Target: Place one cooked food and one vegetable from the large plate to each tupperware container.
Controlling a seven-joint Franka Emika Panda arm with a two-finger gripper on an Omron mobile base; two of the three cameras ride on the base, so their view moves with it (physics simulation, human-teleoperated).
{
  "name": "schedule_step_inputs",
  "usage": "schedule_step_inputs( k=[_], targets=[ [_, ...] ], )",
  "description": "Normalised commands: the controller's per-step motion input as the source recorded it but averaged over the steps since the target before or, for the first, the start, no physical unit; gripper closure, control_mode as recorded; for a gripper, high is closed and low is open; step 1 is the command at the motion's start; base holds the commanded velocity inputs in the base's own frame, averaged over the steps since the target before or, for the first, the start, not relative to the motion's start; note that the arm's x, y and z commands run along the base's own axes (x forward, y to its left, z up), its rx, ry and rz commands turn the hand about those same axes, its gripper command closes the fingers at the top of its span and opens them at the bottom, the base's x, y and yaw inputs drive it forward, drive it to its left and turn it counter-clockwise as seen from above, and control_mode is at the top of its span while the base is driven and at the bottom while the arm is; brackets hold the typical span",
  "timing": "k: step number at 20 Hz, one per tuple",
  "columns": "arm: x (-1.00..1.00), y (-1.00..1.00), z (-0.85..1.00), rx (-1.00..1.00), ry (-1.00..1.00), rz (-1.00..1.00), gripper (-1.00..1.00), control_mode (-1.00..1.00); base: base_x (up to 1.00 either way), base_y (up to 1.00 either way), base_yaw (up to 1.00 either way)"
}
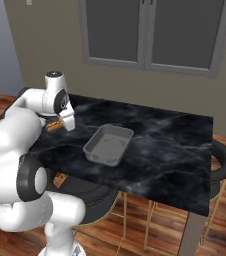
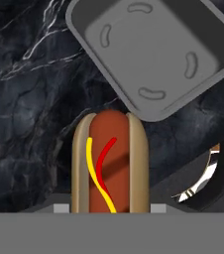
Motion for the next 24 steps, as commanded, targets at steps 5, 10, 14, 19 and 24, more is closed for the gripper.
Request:
schedule_step_inputs(
  k=[5, 10, 14, 19, 24],
  targets=[
    [0.00, 0.00, 0.00, 0.00, 0.00, 0.00, 1.00, 1.00, 0.81, -0.32, -0.16],
    [0.00, 0.00, 0.00, 0.00, 0.00, 0.00, 1.00, 1.00, 0.52, -0.14, -0.34],
    [0.16, -0.10, -0.01, 0.01, 0.02, 0.00, 1.00, -1.00, 0.55, -0.18, -0.15],
    [0.50, -0.67, -0.10, 0.00, 0.01, 0.12, 1.00, -1.00, 0.00, 0.00, 0.00],
    [0.71, -0.88, -0.34, 0.00, 0.01, 0.28, 1.00, -1.00, 0.00, 0.00, 0.00]
  ],
)
